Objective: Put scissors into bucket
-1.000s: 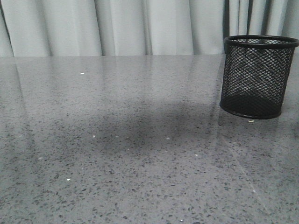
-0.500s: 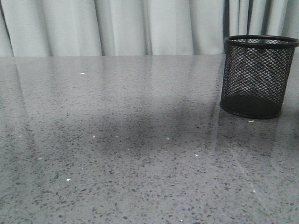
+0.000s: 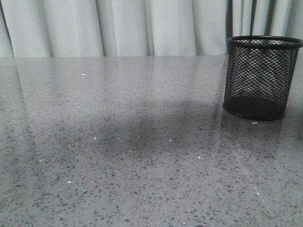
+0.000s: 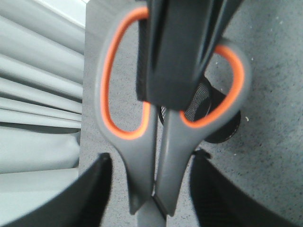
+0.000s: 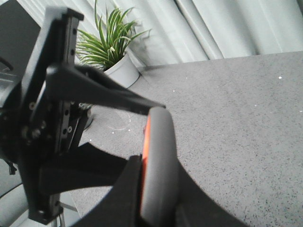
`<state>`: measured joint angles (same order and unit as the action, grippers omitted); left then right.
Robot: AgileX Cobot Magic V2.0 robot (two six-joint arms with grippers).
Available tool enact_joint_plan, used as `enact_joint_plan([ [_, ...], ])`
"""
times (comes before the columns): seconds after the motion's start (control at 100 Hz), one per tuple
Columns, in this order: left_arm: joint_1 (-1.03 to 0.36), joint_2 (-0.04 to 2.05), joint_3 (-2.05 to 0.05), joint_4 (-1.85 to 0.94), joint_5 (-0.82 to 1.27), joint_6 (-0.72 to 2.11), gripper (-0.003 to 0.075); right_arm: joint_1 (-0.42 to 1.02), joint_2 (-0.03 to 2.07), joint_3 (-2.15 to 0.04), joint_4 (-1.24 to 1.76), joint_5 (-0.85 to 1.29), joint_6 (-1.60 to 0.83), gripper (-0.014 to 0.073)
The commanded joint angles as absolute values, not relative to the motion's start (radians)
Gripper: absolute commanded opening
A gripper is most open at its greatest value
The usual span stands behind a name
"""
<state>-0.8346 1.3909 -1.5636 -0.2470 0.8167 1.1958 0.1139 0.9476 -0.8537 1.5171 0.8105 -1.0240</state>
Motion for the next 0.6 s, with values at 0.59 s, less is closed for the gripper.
enact_joint_plan([
  [0.59, -0.842, 0.843, -1.526, -0.253, 0.834, 0.564, 0.0314, 0.110, 1.059, -1.619, 0.408, 1.294, -0.397, -0.0064],
])
